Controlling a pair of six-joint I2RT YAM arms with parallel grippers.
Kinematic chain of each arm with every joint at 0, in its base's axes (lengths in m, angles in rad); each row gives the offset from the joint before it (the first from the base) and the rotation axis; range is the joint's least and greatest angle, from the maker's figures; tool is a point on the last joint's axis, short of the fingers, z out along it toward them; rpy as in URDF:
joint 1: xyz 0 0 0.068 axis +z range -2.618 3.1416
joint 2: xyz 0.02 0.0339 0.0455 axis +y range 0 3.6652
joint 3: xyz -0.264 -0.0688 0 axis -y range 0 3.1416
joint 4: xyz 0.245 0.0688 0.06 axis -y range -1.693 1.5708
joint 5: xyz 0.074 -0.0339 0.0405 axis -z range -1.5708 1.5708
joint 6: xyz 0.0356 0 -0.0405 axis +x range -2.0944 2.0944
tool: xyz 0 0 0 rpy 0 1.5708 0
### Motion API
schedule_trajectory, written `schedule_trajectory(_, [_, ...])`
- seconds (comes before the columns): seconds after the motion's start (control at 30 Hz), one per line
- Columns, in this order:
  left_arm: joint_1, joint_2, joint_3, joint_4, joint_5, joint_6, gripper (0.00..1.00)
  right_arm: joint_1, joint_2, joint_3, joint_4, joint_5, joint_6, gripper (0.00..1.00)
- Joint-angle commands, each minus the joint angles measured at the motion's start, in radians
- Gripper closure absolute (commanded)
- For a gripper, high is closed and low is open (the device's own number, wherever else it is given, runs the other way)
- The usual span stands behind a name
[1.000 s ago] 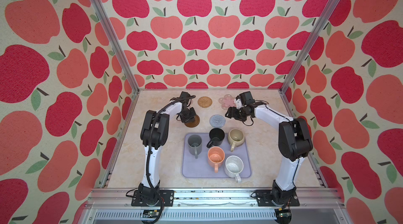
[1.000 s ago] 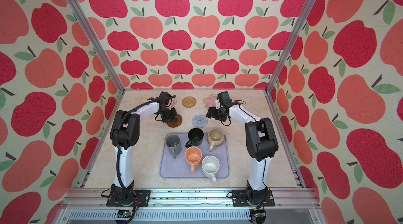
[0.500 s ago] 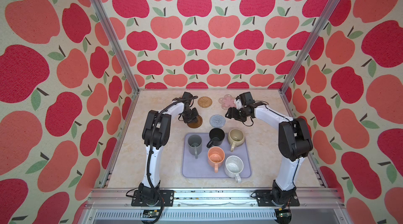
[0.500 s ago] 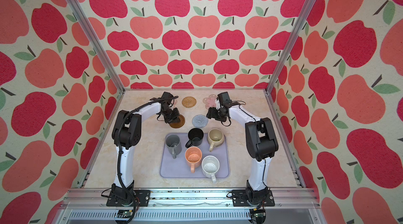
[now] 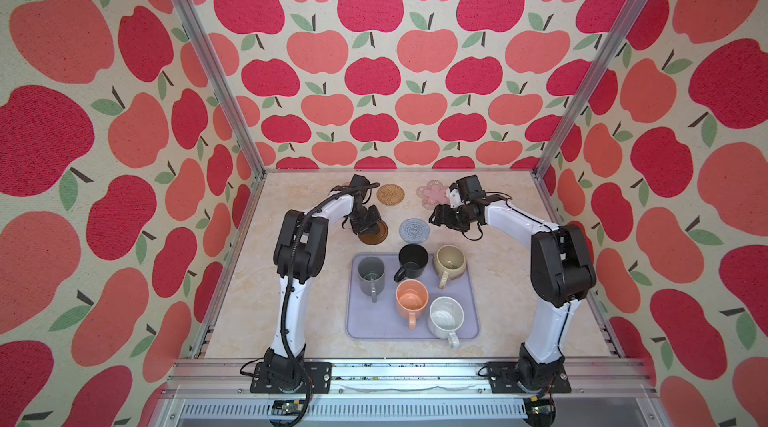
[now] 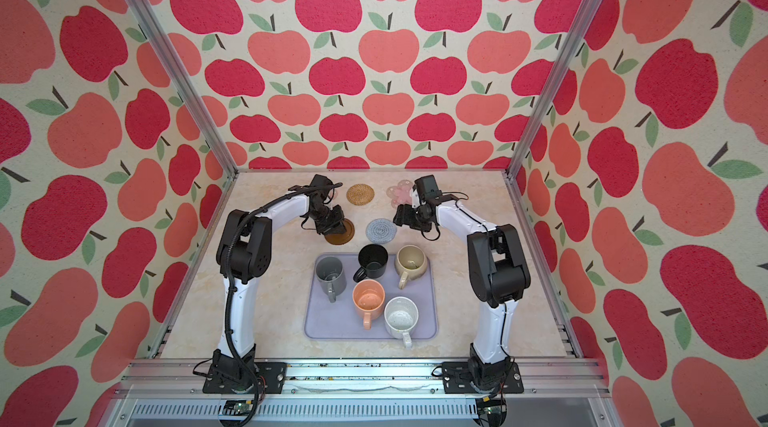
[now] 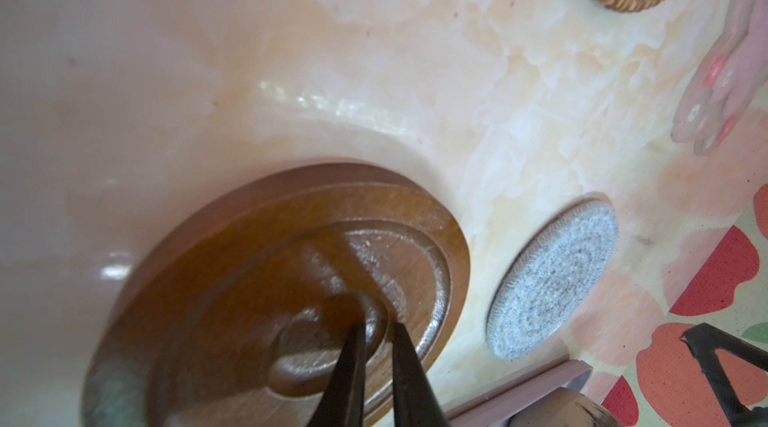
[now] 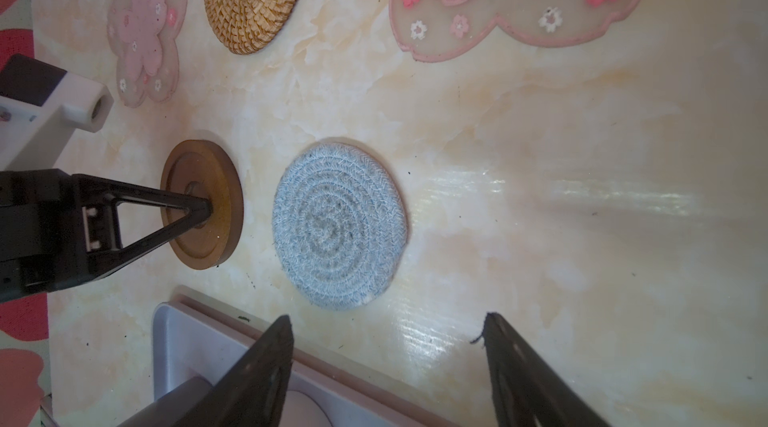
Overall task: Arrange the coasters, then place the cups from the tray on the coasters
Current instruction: 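Press the left gripper into the brown wooden coaster and slide it toward the grey coaster, then lift the left gripper off the wooden coaster while the right moves over the beige mug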
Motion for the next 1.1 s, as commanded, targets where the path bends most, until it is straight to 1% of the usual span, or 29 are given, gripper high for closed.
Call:
schedule_trajectory(0.0, [-0.010, 0.039, 0.015, -0.075, -0.011, -0.001, 0.82, 0.000, -0.013, -0.012, 0.003, -0.010, 0.006, 0.26])
schedule_trajectory(0.17, [-0.009, 0.026, 0.042, -0.077, 0.007, 0.008, 0.81, -0.002, -0.018, -0.011, 0.000, -0.008, 0.003, 0.26])
schedule_trajectory(0.33, [-0.005, 0.012, 0.102, -0.126, 0.026, 0.048, 0.79, -0.007, -0.028, -0.008, -0.002, -0.005, 0.000, 0.26])
schedule_trajectory(0.57, [0.014, -0.079, 0.123, -0.165, -0.010, 0.101, 0.70, -0.010, -0.062, 0.000, -0.006, 0.011, -0.018, 0.26])
schedule_trajectory(0.67, [0.030, -0.128, 0.116, -0.199, -0.060, 0.140, 0.62, -0.012, -0.090, 0.002, -0.020, 0.025, -0.032, 0.26])
schedule_trajectory(0.73, [0.038, -0.159, 0.110, -0.238, -0.118, 0.184, 0.58, -0.011, -0.115, 0.004, -0.035, 0.040, -0.048, 0.25])
schedule_trajectory(0.8, [0.044, -0.193, 0.095, -0.266, -0.178, 0.226, 0.55, -0.011, -0.141, 0.005, -0.054, 0.063, -0.066, 0.25])
schedule_trajectory(0.9, [0.053, -0.258, 0.038, -0.271, -0.257, 0.275, 0.55, -0.011, -0.186, -0.001, -0.084, 0.098, -0.090, 0.25])
schedule_trajectory(1.07, [0.083, -0.376, -0.066, -0.243, -0.311, 0.307, 0.51, -0.012, -0.276, -0.035, -0.120, 0.136, -0.108, 0.25])
